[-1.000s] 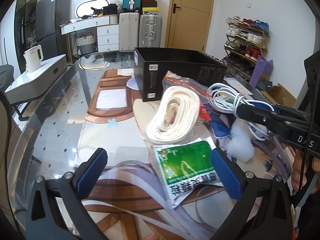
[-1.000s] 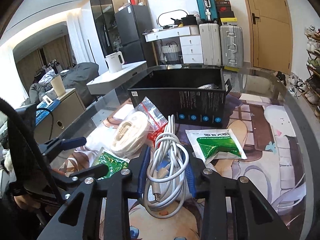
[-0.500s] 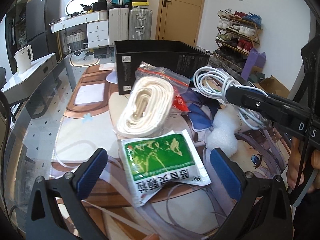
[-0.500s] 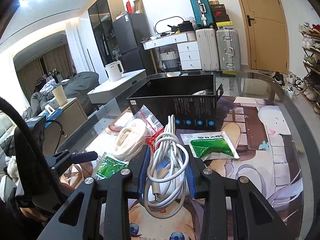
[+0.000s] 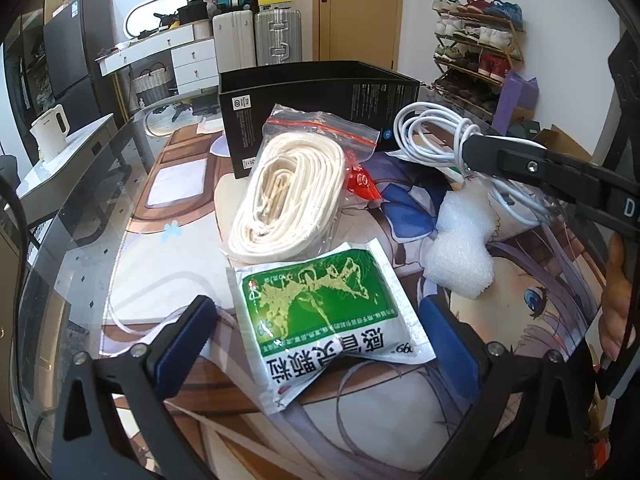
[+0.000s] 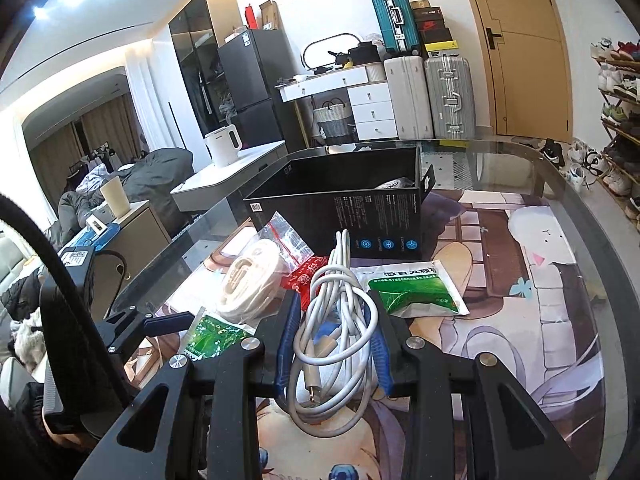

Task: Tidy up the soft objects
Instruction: 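Grasp the green medicine packet with the left gripper while the right gripper lifts the cable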

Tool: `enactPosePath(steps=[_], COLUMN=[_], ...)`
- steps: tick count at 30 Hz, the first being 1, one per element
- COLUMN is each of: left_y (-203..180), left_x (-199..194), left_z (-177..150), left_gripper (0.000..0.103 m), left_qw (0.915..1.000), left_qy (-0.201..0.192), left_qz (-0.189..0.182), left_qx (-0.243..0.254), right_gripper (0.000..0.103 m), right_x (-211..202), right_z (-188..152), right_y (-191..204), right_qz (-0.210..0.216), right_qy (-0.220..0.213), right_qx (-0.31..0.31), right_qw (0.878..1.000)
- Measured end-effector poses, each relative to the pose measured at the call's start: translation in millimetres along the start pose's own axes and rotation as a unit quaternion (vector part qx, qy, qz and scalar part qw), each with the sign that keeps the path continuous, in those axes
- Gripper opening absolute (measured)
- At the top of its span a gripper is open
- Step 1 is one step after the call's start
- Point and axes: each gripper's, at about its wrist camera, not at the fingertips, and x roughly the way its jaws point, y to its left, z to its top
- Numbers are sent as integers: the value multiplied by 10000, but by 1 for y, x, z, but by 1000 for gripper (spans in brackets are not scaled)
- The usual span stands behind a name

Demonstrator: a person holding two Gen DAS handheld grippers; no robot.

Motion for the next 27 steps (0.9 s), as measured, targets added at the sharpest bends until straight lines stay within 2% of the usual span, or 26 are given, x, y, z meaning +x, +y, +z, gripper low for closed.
enactPosePath(steps=[1, 3, 4, 6, 9, 14, 21, 27], left_y=[0, 0, 0, -1, -1, -1, 1, 10], left_x=[-2, -6, -7, -10, -14, -19, -27, -41], left_z=[-1, -2, -3, -4, -5, -6, -2, 6], left_gripper=[93, 80, 78, 65, 56, 51, 51, 51], left_qw=[10000, 9999, 9998, 9994, 9991, 9986, 9979, 9968], left_qy=[-45, -109, -128, -155, -145, -162, -257, -422], left_qz=[-35, -80, -118, -214, -288, -430, -541, -686], left_qx=[36, 94, 140, 220, 264, 257, 247, 25], right_gripper=[33, 33, 33, 33, 33, 33, 33, 33], right_x=[0, 0, 0, 0, 0, -1, -4, -10], right_z=[0, -1, -1, -1, -1, 1, 1, 3], right_y=[0, 0, 0, 0, 0, 0, -2, -2], right_qz=[-1, 6, 5, 6, 0, -4, 6, 35], right_qy=[6, 13, 12, 11, 4, -27, -85, -181], right_qx=[-3, -7, -8, -8, 11, 48, 93, 105], right_qw=[10000, 10000, 10000, 10000, 10000, 10000, 9999, 9998])
